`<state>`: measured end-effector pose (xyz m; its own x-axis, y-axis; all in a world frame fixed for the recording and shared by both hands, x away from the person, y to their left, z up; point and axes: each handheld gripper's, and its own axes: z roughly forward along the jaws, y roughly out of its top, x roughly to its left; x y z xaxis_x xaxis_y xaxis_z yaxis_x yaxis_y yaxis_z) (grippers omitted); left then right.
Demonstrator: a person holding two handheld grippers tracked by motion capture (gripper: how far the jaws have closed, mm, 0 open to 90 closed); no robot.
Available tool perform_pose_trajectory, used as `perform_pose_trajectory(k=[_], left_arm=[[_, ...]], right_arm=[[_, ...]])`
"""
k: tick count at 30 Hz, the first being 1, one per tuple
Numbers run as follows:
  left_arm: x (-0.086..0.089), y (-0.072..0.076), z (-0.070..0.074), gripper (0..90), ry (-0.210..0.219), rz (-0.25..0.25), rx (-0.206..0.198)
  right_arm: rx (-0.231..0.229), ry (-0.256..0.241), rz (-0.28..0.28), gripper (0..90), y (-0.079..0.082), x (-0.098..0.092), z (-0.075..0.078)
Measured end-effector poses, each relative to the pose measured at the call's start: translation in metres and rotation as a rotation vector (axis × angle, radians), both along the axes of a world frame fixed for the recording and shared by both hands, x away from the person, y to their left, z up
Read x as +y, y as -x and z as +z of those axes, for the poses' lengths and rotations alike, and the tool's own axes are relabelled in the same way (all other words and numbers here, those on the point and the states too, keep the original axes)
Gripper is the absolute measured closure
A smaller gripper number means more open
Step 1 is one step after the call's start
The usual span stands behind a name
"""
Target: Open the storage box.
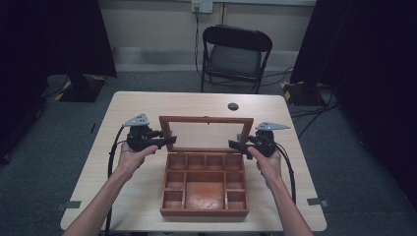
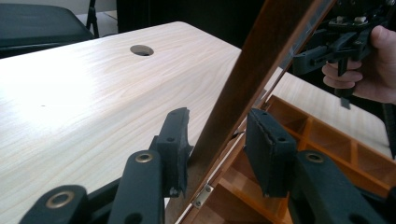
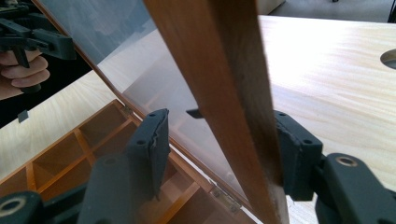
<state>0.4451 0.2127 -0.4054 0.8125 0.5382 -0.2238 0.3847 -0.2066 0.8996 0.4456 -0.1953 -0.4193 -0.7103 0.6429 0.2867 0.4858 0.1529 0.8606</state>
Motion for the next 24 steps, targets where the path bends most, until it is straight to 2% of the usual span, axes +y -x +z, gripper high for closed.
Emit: perform_pose_trajectory(k=[15, 24], left_arm=[[-0.001, -0.006, -0.021, 60.9, -0.027, 0.017, 0.043], [-0.001, -0.006, -0.026, 60.8, -0.05, 0.008, 0.05]], right_arm=[[0.007, 0.014, -0.016, 41.8, -0.004, 0.003, -0.007], [0.011, 0.042, -0.017, 38.1, -0.004, 0.009, -0.013]])
